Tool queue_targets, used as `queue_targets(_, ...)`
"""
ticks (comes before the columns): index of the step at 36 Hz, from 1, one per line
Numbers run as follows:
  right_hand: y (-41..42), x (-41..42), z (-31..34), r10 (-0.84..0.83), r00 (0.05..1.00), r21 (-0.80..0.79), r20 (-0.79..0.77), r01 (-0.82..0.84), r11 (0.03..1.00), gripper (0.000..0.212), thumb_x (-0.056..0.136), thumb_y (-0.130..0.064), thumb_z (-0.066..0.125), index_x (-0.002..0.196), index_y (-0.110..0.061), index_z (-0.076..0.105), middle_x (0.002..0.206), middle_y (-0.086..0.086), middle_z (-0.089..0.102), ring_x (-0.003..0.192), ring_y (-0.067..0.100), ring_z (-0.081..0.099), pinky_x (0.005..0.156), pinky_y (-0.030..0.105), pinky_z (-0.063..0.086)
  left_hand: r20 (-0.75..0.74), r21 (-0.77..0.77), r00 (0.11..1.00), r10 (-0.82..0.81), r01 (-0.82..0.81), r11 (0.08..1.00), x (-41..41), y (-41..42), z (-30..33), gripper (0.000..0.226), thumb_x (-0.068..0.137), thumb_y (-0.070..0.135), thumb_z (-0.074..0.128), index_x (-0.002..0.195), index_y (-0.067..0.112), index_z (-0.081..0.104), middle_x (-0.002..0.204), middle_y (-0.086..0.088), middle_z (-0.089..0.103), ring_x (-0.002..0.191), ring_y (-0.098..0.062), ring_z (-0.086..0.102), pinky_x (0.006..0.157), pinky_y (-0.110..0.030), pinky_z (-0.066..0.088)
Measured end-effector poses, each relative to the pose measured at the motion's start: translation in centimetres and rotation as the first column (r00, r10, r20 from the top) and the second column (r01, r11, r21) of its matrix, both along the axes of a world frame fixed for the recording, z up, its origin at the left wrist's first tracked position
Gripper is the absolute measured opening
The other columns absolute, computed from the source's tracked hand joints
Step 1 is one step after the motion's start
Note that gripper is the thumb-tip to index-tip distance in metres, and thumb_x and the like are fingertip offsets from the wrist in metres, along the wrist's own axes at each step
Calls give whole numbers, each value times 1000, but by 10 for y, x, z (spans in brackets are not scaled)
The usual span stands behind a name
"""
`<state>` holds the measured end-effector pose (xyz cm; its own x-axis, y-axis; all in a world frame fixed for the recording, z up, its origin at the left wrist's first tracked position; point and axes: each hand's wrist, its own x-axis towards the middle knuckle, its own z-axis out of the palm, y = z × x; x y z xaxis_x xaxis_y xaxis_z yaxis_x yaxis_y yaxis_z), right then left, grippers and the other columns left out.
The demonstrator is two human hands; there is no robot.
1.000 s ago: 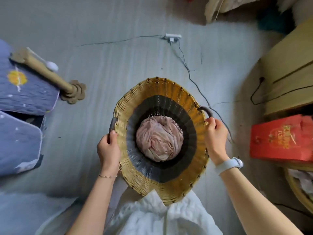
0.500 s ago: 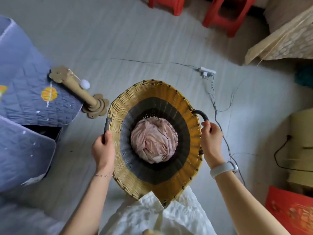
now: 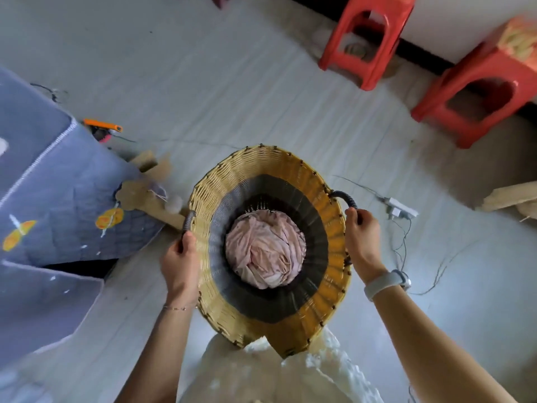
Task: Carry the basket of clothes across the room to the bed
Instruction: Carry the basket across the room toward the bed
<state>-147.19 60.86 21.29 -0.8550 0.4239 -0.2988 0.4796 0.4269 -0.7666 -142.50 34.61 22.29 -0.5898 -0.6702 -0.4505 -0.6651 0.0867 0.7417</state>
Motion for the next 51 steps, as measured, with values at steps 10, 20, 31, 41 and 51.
queue_targets(10,-42,-186,21,162,986,21,-36,-161,987,30,91,-15,40,62,-13,44,53,0,36,47,15,30,41,21,28,61,-60,990,129,-126,990,-126,-26,-5,33,89,33,47,66,10,55,94,-38,63,93,-49,61,82,-53,48)
queue_targets(20,-137,-370,21,265,964,36,-13,-264,964,23,91,-16,40,74,-5,50,55,2,39,49,17,32,48,25,25,71,25,977,203,-205,978,-296,-107,-11,47,94,32,42,95,-11,60,88,-33,56,80,-27,45,67,-31,32)
queue_targets(31,-220,-524,40,330,943,55,-36,-327,943,29,93,-16,40,91,7,58,67,12,48,52,18,34,49,25,26,68,-53,952,300,-297,953,-450,-186,-8,37,91,26,45,65,1,54,64,-17,52,70,-31,49,66,-37,36)
queue_targets(41,-300,-674,38,434,899,-25,-59,-436,899,31,93,-14,39,96,9,59,66,13,44,50,16,32,32,10,25,-60,-53,901,429,-432,900,-564,-244,13,37,88,24,43,55,8,46,56,-8,44,60,-21,37,60,-34,32)
queue_targets(51,-387,-804,42,545,839,-33,-19,-545,838,31,92,-18,42,76,5,56,56,6,37,48,16,30,44,23,26,-82,-68,840,536,-541,838,-665,-313,19,35,88,29,43,63,6,49,55,-8,42,57,-19,37,53,-32,28)
